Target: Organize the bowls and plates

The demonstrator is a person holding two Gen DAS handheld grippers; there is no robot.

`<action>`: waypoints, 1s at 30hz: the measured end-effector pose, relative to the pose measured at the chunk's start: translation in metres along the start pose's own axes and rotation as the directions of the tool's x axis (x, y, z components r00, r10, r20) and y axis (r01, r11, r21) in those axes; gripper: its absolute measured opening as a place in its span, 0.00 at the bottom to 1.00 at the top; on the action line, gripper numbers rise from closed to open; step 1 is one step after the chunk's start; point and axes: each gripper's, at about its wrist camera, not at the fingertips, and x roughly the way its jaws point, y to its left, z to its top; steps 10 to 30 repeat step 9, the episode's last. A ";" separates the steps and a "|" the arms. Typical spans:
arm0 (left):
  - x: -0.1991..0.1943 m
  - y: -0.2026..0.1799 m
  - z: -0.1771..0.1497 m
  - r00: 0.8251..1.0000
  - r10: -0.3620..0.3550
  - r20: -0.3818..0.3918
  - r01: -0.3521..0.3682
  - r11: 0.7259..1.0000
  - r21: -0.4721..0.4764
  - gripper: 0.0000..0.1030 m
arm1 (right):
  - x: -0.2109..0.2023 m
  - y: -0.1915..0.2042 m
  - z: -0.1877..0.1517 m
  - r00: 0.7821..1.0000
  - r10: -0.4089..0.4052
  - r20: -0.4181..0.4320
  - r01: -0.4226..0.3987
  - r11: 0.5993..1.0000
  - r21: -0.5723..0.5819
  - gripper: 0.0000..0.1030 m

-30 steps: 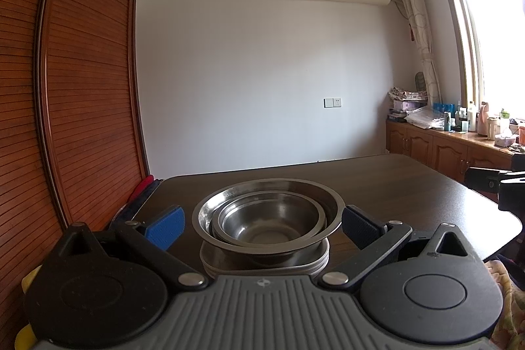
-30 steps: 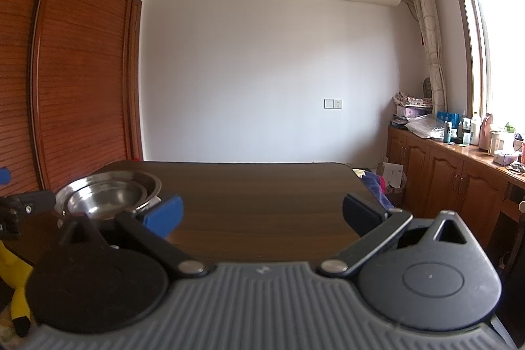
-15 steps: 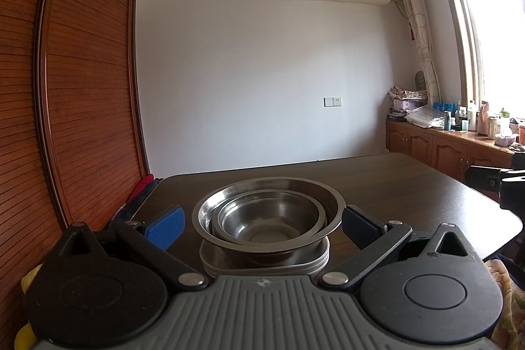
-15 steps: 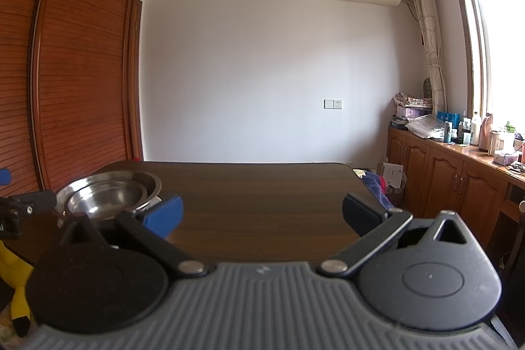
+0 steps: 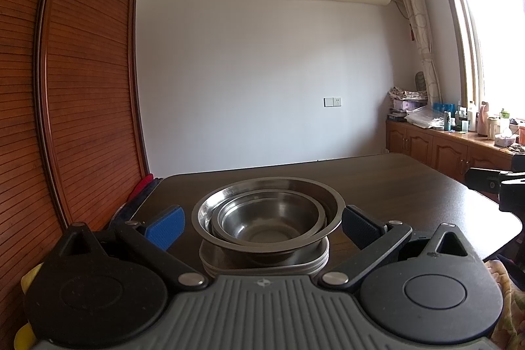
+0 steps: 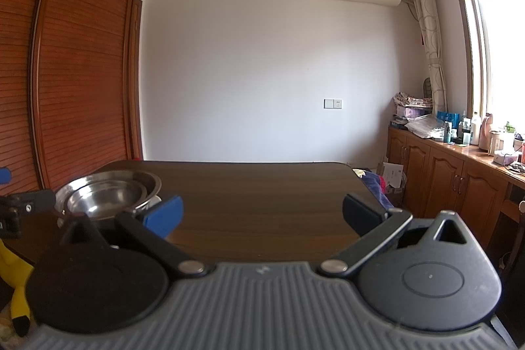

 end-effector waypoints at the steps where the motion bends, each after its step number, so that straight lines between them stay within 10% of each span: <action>1: 0.000 0.000 0.000 1.000 0.000 0.000 0.000 1.000 -0.001 1.00 | 0.000 0.000 0.000 1.000 -0.001 0.000 0.001 1.000 0.000 1.00; 30: 0.000 -0.001 -0.001 1.000 0.003 -0.003 -0.003 1.000 -0.002 1.00 | 0.000 -0.001 0.000 1.000 0.000 -0.001 0.000 1.000 0.001 1.00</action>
